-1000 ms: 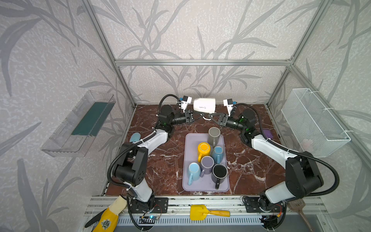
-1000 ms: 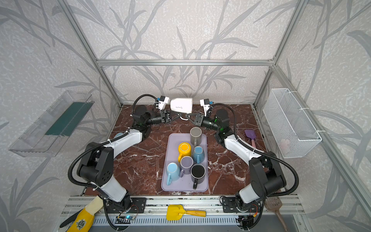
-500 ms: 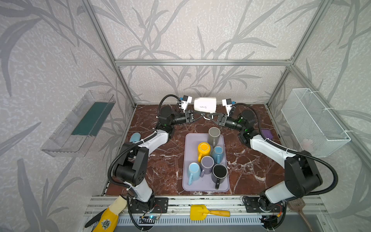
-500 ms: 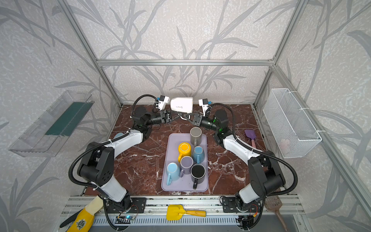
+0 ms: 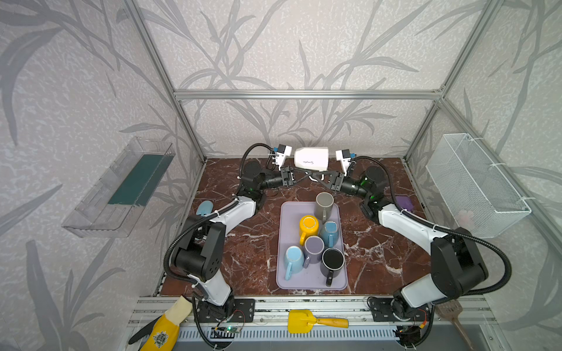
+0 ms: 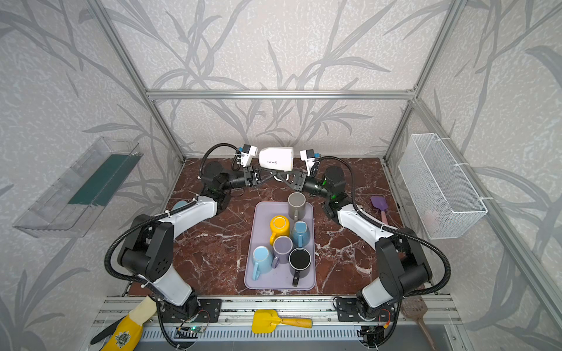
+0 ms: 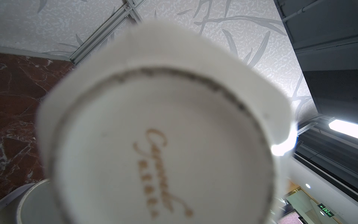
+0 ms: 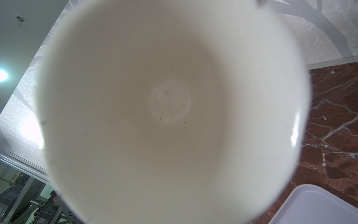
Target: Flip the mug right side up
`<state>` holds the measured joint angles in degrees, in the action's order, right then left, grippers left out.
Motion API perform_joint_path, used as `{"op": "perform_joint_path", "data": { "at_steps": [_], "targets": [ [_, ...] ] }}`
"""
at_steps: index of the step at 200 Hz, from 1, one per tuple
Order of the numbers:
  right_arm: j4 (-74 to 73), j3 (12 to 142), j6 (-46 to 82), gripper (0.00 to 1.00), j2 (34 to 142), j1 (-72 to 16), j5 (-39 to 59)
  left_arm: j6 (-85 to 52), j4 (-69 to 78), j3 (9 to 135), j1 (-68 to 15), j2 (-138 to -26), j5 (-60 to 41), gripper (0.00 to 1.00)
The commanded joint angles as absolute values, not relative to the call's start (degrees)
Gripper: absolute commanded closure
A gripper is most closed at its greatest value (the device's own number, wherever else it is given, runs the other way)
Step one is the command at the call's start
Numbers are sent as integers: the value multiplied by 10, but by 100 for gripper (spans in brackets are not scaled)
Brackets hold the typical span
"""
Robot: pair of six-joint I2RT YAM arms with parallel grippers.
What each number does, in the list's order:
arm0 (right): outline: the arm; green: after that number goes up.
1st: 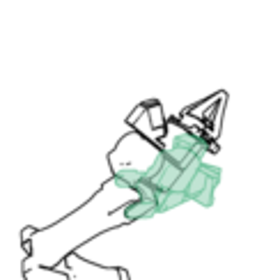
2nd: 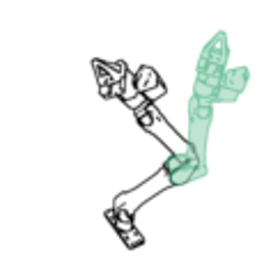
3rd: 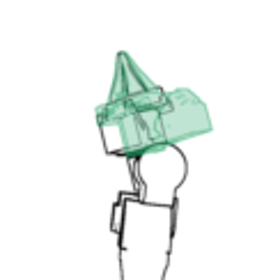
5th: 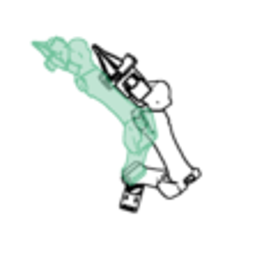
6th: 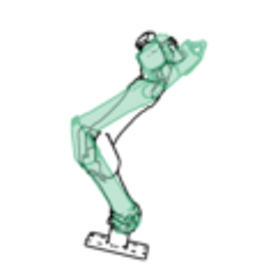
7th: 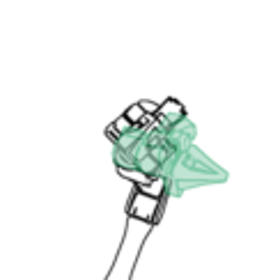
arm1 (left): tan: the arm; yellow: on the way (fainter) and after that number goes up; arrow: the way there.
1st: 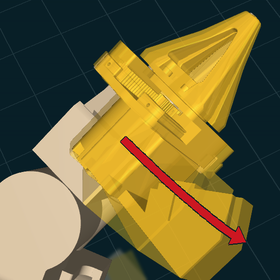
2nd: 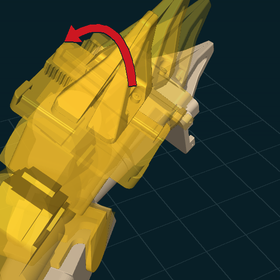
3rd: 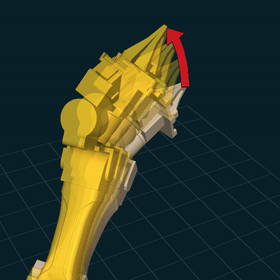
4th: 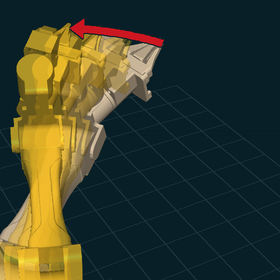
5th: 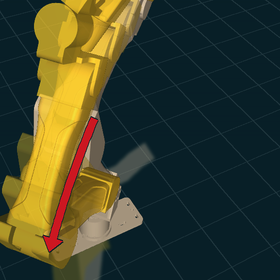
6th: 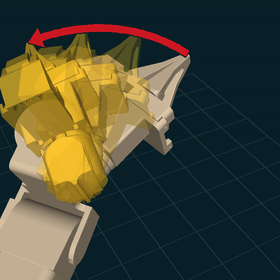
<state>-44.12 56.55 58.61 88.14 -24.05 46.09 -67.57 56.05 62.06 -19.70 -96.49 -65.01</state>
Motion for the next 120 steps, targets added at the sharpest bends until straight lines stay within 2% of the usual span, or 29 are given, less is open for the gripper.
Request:
{"op": "perform_joint_path", "data": {
  "at_steps": [1,21,37,72,120],
  "targets": [
    [-434,578,578,100,877,-231,452,-656,590,623,-196,-951,-653,72],
    [-390,579,559,100,866,-219,455,-604,520,623,-194,-939,-650,59],
    [-341,583,528,100,850,-211,451,-523,408,627,-194,-920,-635,55],
    [-228,600,454,100,822,-194,436,-313,88,662,-200,-876,-537,54],
    [-95,637,369,100,806,-166,403,-277,18,659,-202,-861,-495,55]
  ]
}}
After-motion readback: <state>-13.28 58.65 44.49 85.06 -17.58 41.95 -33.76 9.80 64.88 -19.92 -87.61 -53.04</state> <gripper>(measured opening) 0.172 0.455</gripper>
